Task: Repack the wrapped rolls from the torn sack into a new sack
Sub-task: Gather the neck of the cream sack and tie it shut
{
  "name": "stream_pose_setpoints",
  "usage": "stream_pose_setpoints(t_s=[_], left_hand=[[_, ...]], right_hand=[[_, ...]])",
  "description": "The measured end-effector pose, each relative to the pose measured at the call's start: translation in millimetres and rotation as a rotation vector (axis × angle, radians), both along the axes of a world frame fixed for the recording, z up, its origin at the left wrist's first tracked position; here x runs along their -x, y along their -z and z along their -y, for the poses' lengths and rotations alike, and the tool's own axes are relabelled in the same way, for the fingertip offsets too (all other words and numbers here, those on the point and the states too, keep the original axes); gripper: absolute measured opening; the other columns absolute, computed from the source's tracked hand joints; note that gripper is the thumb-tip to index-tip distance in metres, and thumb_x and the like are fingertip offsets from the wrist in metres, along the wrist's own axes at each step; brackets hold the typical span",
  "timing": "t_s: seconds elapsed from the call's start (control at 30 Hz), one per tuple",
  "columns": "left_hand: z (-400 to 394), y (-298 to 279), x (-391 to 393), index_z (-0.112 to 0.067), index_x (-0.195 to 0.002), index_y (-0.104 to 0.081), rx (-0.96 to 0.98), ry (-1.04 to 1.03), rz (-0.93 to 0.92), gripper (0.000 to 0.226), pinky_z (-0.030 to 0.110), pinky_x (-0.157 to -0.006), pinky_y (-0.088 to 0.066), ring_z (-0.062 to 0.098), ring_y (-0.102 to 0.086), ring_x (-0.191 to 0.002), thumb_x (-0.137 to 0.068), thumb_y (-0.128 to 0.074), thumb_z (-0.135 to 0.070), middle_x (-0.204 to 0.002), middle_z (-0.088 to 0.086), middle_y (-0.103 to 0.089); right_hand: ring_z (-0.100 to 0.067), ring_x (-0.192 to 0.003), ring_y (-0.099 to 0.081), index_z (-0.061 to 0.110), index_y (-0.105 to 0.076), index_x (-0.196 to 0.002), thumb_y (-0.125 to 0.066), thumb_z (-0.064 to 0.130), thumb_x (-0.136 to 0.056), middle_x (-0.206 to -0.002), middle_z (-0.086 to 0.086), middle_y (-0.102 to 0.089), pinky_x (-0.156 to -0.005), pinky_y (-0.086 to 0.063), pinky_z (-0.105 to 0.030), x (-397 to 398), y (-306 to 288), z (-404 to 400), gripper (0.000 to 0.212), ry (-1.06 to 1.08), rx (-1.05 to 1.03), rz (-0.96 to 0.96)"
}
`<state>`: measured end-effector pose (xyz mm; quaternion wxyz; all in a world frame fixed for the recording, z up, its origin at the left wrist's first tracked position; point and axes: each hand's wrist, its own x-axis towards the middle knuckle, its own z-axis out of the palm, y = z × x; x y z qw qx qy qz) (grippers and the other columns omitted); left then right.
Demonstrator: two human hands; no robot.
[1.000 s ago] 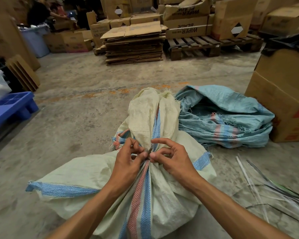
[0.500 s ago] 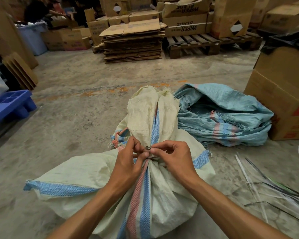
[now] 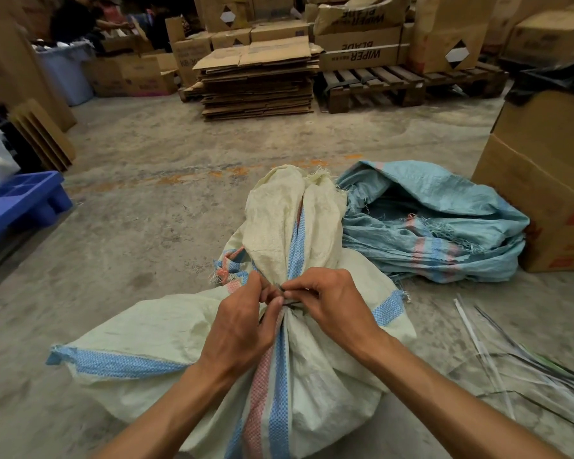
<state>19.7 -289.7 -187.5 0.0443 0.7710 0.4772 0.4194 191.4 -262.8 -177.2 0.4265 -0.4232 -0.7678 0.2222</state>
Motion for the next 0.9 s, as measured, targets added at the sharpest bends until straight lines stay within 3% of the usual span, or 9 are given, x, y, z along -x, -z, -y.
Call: stream_pose_setpoints(t_s=[0.1, 0.23, 0.37, 0.5, 0.63, 0.7, 0.9], left_hand=[[0, -3, 2, -0.036, -0.087, -0.028, 0.009, 0.032, -0.031, 0.027, 0.029, -0.057, -0.045, 0.014, -0.058, -0.062, -0.091, -0.054, -0.031, -0.075, 0.0, -0.061], [-2, -1, 5, -0.029, -0.086, -0.034, 0.055, 0.025, -0.015, 0.026, 0.03, -0.06, -0.046, 0.014, -0.062, -0.066, -0.09, -0.06, -0.025, -0.078, 0.0, -0.063], [-3, 3, 6, -0.022, -0.085, -0.038, 0.089, -0.018, 0.019, 0.023, 0.034, -0.061, -0.047, 0.015, -0.062, -0.066, -0.089, -0.061, -0.022, -0.076, -0.001, -0.063], [-3, 4, 6, -0.032, -0.081, -0.029, 0.123, -0.001, 0.047, 0.026, 0.035, -0.058, -0.046, 0.016, -0.059, -0.064, -0.092, -0.053, -0.033, -0.073, -0.002, -0.059], [-3, 3, 8, -0.02, -0.082, -0.048, 0.131, 0.043, 0.105, 0.02, 0.033, -0.067, -0.053, 0.009, -0.063, -0.072, -0.091, -0.062, -0.009, -0.076, -0.011, -0.061], [0, 2, 7, -0.014, -0.083, -0.057, 0.144, 0.068, 0.137, 0.018, 0.033, -0.074, -0.056, 0.006, -0.064, -0.077, -0.086, -0.067, 0.0, -0.079, -0.014, -0.061], [6, -1, 6, -0.011, -0.095, -0.067, 0.075, 0.103, 0.098, 0.014, 0.025, -0.077, -0.056, 0.003, -0.066, -0.083, -0.084, -0.075, -0.01, -0.087, -0.011, -0.068]], right_hand=[[-0.014, -0.073, -0.067, 0.014, -0.078, -0.097, -0.068, 0.021, -0.088, -0.08, -0.001, -0.071, -0.065, -0.055, -0.035, -4, -3, -5, 0.015, -0.106, -0.102, 0.211], [-0.016, -0.07, -0.062, 0.015, -0.075, -0.098, -0.063, 0.02, -0.093, -0.08, 0.0, -0.062, -0.059, -0.052, -0.037, -8, -6, -9, 0.014, -0.194, -0.184, 0.421], [-0.016, -0.071, -0.061, 0.017, -0.068, -0.092, -0.062, 0.018, -0.093, -0.083, 0.003, -0.06, -0.061, -0.052, -0.037, -2, -6, -10, 0.007, -0.129, -0.176, 0.549], [-0.003, -0.062, -0.056, 0.012, -0.074, -0.083, -0.062, 0.017, -0.094, -0.071, 0.005, -0.065, -0.06, -0.041, -0.016, -1, -16, -13, 0.017, -0.189, 0.265, 0.315], [-0.005, -0.054, -0.045, 0.006, -0.075, -0.084, -0.064, 0.017, -0.095, -0.064, -0.002, -0.058, -0.051, -0.036, -0.018, -10, -16, -15, 0.019, -0.272, 0.652, -0.047], [-0.007, -0.051, -0.04, 0.01, -0.075, -0.082, -0.064, 0.019, -0.095, -0.062, -0.003, -0.053, -0.049, -0.033, -0.019, -9, -15, -14, 0.02, -0.27, 0.709, -0.093], [-0.005, -0.049, -0.039, 0.001, -0.074, -0.085, -0.063, 0.018, -0.095, -0.057, 0.002, -0.051, -0.048, -0.033, -0.017, -7, -13, -13, 0.023, -0.235, 0.74, -0.132]])
